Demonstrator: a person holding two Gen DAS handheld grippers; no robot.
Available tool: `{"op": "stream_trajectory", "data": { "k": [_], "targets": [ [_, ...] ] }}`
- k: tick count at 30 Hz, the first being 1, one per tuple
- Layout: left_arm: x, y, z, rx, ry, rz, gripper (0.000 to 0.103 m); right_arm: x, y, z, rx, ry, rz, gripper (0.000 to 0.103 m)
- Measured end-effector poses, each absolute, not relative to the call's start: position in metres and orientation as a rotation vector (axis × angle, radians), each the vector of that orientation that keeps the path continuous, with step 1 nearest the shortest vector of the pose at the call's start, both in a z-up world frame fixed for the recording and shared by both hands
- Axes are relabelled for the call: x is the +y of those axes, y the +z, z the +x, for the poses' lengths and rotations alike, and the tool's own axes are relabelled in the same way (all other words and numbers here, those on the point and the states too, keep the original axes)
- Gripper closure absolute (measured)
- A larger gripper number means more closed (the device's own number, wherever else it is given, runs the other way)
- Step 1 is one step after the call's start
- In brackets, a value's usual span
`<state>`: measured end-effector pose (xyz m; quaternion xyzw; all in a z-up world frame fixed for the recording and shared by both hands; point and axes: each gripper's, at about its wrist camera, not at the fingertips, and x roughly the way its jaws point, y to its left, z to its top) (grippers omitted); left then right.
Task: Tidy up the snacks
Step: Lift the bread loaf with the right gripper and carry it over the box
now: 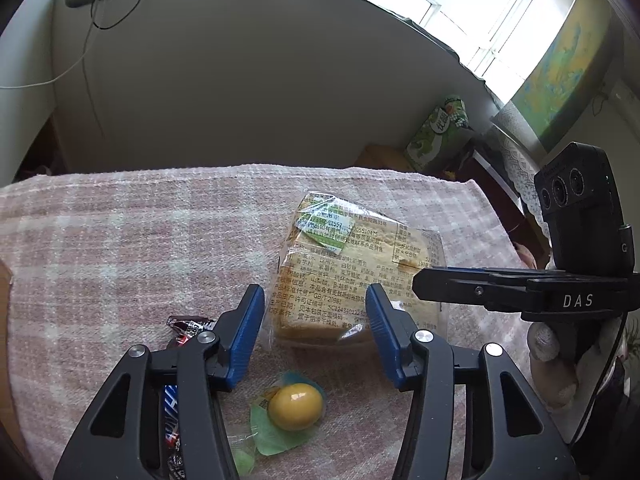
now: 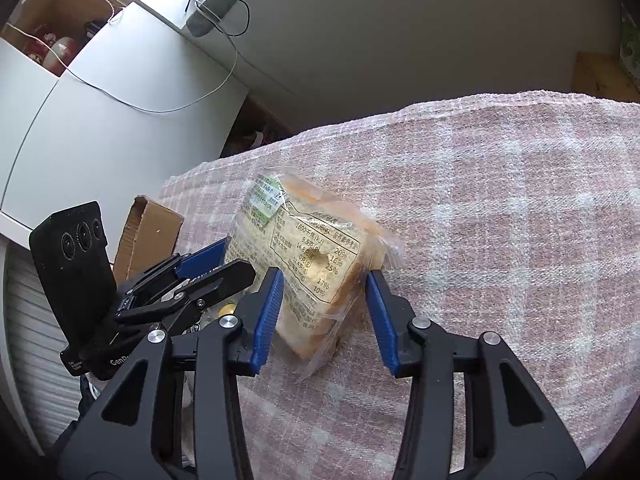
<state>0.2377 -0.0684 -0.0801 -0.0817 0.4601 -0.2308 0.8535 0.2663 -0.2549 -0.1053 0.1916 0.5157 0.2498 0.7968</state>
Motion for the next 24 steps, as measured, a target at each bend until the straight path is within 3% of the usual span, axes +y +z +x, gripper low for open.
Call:
{"op": "stream_trajectory", "data": {
  "k": [24],
  "targets": [
    [-0.012, -0.02, 0.161, 0.797, -0.407, -0.186, 0.053, -0.182, -0.033, 0.214, 0.989, 0.617, 0.254, 0.058]
  ]
}}
